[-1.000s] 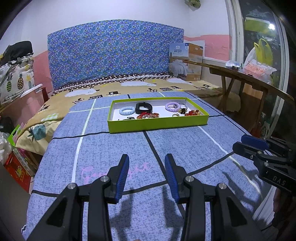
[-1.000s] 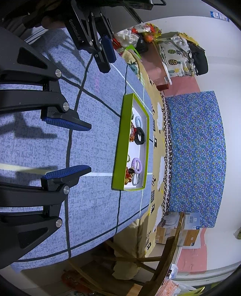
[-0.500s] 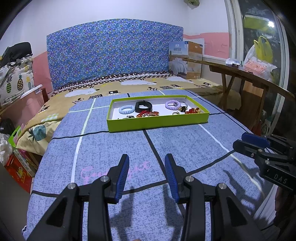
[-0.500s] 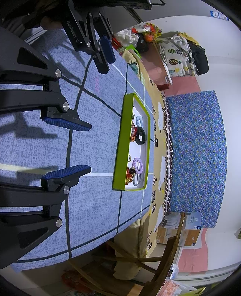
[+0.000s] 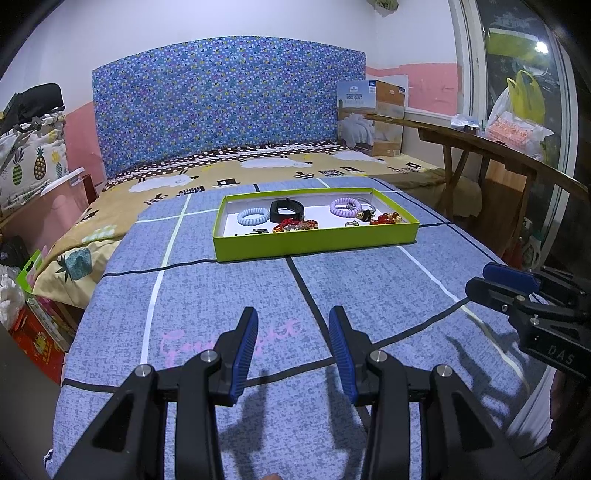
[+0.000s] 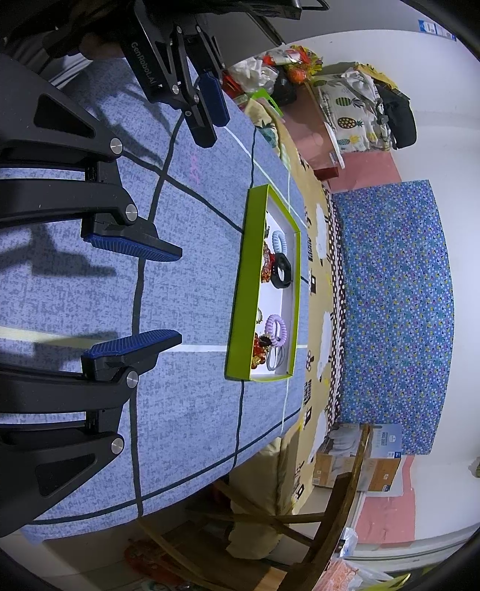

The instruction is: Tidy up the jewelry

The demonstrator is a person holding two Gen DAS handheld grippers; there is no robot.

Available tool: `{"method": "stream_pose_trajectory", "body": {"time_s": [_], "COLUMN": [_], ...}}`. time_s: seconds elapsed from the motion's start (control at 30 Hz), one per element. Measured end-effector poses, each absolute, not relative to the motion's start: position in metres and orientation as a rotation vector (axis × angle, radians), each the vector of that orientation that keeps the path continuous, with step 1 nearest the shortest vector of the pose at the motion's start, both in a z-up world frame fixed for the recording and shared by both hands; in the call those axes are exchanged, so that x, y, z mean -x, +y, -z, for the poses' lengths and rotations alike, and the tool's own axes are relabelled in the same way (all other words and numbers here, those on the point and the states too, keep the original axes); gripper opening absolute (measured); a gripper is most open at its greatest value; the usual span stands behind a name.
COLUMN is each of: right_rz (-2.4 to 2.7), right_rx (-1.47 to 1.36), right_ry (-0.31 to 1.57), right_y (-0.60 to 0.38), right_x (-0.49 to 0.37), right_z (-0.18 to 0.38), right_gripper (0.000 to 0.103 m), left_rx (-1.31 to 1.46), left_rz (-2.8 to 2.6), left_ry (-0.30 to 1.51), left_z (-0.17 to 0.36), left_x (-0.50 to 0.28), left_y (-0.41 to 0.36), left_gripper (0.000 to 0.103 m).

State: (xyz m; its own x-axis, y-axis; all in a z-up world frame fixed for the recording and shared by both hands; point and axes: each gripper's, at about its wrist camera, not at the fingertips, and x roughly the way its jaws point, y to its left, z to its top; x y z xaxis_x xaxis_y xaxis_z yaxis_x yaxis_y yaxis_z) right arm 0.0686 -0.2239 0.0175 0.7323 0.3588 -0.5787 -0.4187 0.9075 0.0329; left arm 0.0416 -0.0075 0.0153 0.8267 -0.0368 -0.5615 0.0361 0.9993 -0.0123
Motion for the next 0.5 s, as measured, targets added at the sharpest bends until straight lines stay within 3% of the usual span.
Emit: {"method": "stream_pose_trajectory", "body": {"time_s": [0.5], "right_rz": [-0.427], "right_rx": [0.103], "right_ry": [0.619], "right_y": [-0.2252], "right_x": [-0.0691], "right_z": [-0.0165], "right_gripper": [0.039], "left_rx": [-0.014], "left_rz": [0.024], "left_ry": [0.597], "left_z": [-0.0145], "left_x": [-0.0393], "left_y": [-0.0060], "left_gripper": [0.042]}}
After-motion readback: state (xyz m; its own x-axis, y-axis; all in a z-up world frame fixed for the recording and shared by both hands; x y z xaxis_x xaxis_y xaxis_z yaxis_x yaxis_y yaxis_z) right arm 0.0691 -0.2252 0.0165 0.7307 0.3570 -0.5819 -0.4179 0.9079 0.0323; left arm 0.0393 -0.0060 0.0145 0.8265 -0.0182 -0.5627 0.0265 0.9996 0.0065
